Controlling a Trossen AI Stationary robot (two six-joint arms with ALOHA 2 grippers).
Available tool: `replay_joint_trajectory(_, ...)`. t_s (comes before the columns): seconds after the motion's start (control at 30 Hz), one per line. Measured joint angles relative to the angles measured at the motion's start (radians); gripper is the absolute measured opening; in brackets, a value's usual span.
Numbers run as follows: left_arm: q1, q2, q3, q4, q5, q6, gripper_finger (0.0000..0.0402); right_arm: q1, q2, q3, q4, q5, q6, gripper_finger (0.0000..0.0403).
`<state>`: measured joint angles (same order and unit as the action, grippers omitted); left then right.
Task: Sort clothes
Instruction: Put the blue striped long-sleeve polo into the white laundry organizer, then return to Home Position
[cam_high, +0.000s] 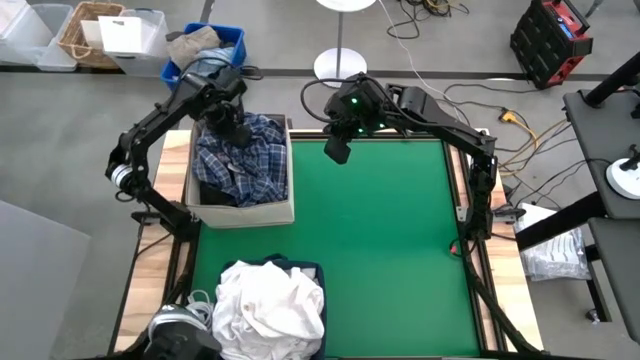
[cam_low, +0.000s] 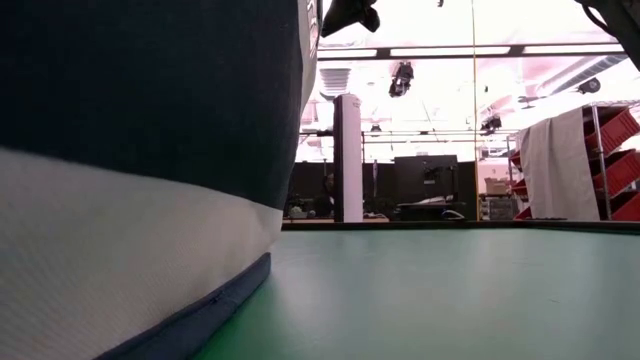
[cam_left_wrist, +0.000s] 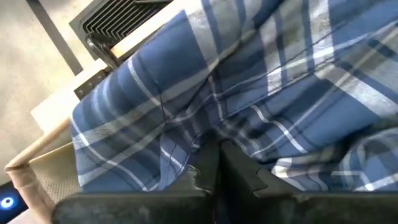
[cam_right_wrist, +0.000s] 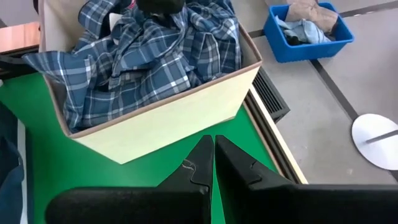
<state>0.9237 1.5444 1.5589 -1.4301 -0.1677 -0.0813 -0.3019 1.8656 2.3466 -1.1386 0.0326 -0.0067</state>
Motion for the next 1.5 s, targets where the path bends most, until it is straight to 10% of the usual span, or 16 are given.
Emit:
replay_joint_trajectory(0.6, -0.026, -0.099, 0.338, -0.123, 0.049, -0.068, 0.0000, 0.000, -0.016, -0.001, 0.022, 0.044, -0.041, 0.0009)
replay_joint_trajectory(0.83, -0.295, -0.261, 0.429, 0.110, 0.055, -0.025, 0.0000, 0.000, -0.136, -0.020, 0.115, -0.165, -0.200, 0.0009)
replay_joint_trajectory(1.03, -0.737, -0.491, 0.215, 0.580, 0.039, 0.060, 0.0000, 0.003, -0.324, -0.237, 0.268, -0.294, -0.261, 0.0009)
replay_joint_trajectory(1.23, -1.101, -0.647, -0.132, 0.879, -0.283, 0.090, 0.0000, 0.027, -0.581, -0.640, 0.532, -0.328, -0.266, 0.0009)
replay_joint_trajectory(1.5, -1.246, -0.707, -0.408, 1.032, -0.443, 0.010, 0.0000, 0.060, -0.780, -0.901, 0.618, -0.292, -0.069, 0.0009)
